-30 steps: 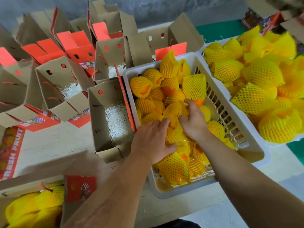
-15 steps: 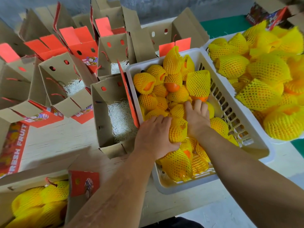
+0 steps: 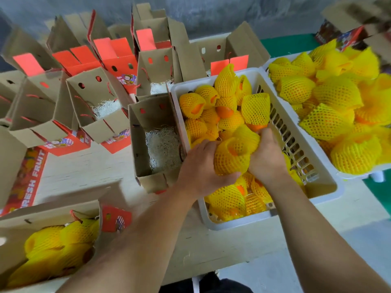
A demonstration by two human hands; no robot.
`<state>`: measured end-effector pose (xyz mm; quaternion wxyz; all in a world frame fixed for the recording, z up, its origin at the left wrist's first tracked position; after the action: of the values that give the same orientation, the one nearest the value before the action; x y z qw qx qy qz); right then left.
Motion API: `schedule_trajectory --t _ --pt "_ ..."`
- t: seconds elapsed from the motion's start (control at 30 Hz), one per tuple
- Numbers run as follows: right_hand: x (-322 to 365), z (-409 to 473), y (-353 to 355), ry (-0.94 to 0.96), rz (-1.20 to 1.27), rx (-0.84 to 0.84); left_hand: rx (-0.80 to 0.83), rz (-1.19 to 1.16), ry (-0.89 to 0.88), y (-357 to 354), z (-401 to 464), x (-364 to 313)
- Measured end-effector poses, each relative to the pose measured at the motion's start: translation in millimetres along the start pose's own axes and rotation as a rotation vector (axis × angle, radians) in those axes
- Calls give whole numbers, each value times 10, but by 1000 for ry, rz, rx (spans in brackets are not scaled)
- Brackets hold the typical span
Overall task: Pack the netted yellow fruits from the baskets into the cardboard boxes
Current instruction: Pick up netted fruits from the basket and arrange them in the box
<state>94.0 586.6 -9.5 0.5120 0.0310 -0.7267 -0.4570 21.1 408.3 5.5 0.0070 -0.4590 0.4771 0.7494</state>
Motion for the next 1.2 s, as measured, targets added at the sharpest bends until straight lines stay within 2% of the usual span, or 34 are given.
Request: schedule_trajectory --t 0.07,0.1,0.17,0.27,0.37,0.53,0.7,0.77,0.83,0.93,1.0,1.03,1.07,1.2 --pt "120 -281 75 -104 189 -33 15 -523 187 158 -270 -40" --pt "229 -422 74 -114 249 -38 26 -713 256 254 -409 -49" --pt "503 -699 -39 -70 387 -20 11 -869 304 456 -670 -5" --pt "979 -1113 -436 33 659 118 -141 -904 272 807 -1070 182" --pt "1385 -1478 -889 64 661 264 -331 -941 358 1147 -1508 589" --pt "1973 -1905 -1649 74 756 590 -343 -948 455 1764 -2254 1327" --pt "2384 -2263 -2367 78 448 586 -335 -711 552 2425 -2988 1986" --pt "2445 -2322 -2534 218 221 601 -321 -630 580 2610 -3187 2195" --pt "2521 -2384 -2686 377 -109 686 -266 -693 607 2705 -3315 2337" --pt "2466 -2385 -3002 328 -652 852 -271 -943 703 2688 -3374 2491" --pt "2440 -2386 -3236 299 -839 928 -303 -1115 837 2635 -3383 2591" --pt "2463 -2402 -3324 380 -935 949 -293 -1119 866 2618 -3381 2634" --pt "2443 -2432 -3434 452 -949 954 -262 -1057 856 2615 -3375 2682" --pt "2443 -2554 -3540 326 -760 929 -163 -859 830 2644 -3414 2809"
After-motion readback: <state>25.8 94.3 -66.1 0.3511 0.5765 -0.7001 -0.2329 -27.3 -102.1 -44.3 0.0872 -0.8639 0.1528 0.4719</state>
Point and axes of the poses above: each hand's wrist, its own z-axis towards the middle knuckle, its own y-axis out of the back of the hand, x = y × z, the point moved 4 cm from there along z, towards the middle knuckle, and after that the axes turned 2 degrees about -y, right-handed, at the moved point
